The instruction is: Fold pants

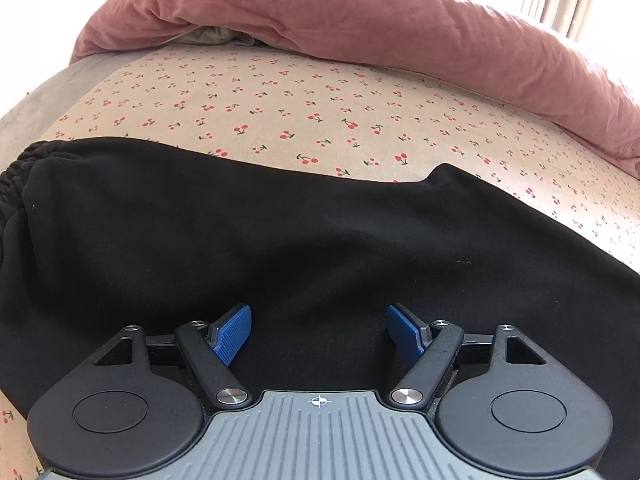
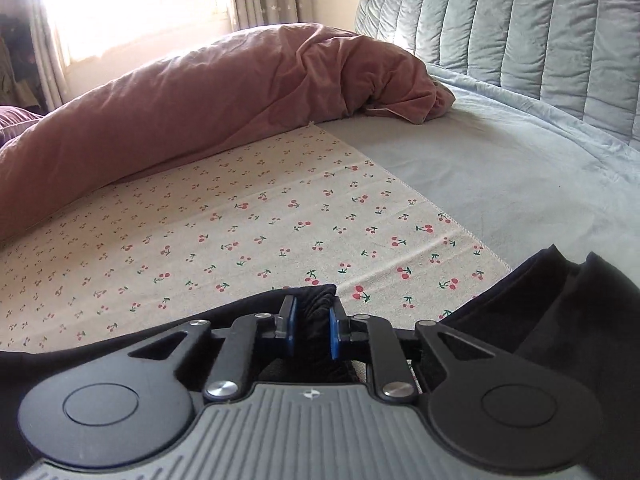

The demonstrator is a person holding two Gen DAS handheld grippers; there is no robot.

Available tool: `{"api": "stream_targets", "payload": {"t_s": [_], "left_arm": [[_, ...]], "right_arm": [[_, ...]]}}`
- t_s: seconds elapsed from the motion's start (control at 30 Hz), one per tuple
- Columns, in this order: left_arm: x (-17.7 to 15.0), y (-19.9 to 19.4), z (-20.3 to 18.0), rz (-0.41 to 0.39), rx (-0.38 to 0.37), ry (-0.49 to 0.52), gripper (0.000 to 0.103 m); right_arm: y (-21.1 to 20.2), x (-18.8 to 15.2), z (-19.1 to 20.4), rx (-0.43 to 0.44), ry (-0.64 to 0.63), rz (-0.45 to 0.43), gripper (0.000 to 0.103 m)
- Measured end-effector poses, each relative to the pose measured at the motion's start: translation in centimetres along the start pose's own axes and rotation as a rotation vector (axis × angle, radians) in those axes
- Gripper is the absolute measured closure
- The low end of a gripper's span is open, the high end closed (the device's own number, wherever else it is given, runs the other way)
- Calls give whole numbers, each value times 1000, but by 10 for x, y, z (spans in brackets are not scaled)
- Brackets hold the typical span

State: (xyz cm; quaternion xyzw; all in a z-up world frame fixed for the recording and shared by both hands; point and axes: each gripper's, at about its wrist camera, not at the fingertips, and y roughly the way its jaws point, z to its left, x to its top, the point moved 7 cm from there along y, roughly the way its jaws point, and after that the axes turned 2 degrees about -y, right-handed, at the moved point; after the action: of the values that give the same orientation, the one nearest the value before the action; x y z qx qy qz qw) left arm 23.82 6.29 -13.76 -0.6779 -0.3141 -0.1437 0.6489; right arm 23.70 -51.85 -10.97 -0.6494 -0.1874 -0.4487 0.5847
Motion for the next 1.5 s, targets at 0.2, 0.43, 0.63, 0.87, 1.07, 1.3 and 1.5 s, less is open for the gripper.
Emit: {"api": "stream_targets", "payload": {"t_s": [0.2,0.43,0.63,0.87,1.07,1.3,1.5], "left_arm": [[5,-6,12,9,-81,-71,26],[39,-39,67,-101,-95,-216,26],[46,-39,148,-116,-97,-431,26],[21,-35,168,20,-160,-528,31],[19,-61,200,-41,-261,-650,43],[22,-98,233,-164,-292,-686,31],[19,-88,228,-130,-279,-643,31]], "right_arm": [[5,-10,4,-96,-72,84,82],[-45,1,57,-21,-275,19,69],[-63,-45,113,156,-490,115,66],[-46,-77,93,192,-378,253,60],[-48,-80,98,135,-401,243,59],[-46,-79,97,121,-373,246,53],[-47,-82,106,40,-427,225,45]]}}
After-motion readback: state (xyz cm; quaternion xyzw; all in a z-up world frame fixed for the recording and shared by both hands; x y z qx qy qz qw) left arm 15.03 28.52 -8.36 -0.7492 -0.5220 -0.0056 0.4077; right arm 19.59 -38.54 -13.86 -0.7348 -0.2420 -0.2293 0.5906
